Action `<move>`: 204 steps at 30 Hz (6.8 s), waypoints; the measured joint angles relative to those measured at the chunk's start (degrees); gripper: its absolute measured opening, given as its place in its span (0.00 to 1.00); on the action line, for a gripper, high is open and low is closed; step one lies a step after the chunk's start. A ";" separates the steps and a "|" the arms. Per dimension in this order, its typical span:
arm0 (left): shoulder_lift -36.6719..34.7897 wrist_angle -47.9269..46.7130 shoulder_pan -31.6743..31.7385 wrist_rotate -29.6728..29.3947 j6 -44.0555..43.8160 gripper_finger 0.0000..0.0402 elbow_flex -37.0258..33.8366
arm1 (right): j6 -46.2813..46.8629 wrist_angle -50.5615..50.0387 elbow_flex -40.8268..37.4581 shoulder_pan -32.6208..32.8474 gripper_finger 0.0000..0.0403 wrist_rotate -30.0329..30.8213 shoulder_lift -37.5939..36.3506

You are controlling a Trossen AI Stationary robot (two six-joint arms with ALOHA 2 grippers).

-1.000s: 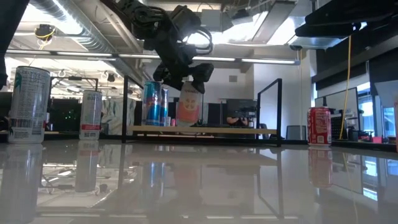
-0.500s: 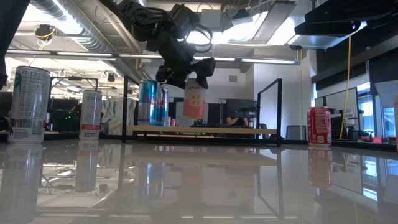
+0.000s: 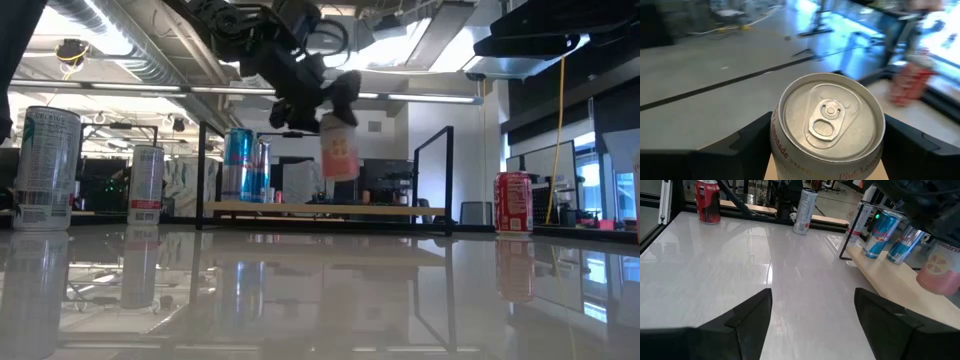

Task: Place canned beverage on shelf
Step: Put the bottom pink and white soda can on the shelf, then put the pink and white soda can aligned with the other pink and white soda can on the shelf

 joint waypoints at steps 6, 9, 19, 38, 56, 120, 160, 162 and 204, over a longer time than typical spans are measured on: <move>0.00 -0.48 -0.82 0.34 3.05 0.70 0.00 | 0.00 -0.14 0.00 -0.01 0.70 0.00 0.00; 0.00 -1.04 -0.55 2.68 3.10 0.70 0.02 | 0.00 -0.15 0.00 0.01 0.70 0.00 0.00; 0.55 -9.97 1.41 3.84 -1.29 0.70 0.00 | -0.31 0.11 0.00 -0.01 0.70 0.00 0.00; 0.54 -13.60 1.74 -1.60 -0.08 0.80 0.02 | -0.46 0.15 0.00 -0.02 0.70 0.00 0.00; -6.11 -14.51 -6.43 10.12 13.49 0.80 0.17 | -0.46 0.16 0.02 0.00 0.70 0.00 0.00; -4.60 -16.84 -12.64 6.04 19.51 0.80 0.99 | -0.99 -3.03 1.23 0.90 0.70 -2.21 -1.81; -6.45 5.51 -32.91 20.01 20.69 0.80 -14.49 | 50.06 -100.33 32.29 -13.67 0.77 -47.24 -4.72; -6.45 5.76 -32.91 20.01 20.69 0.80 -14.49 | 45.93 -100.29 30.76 -17.42 0.82 -49.22 -4.74; -6.40 7.12 -33.19 19.82 20.77 0.80 -14.56 | 20.73 -96.07 15.92 -34.11 0.62 -55.48 -1.39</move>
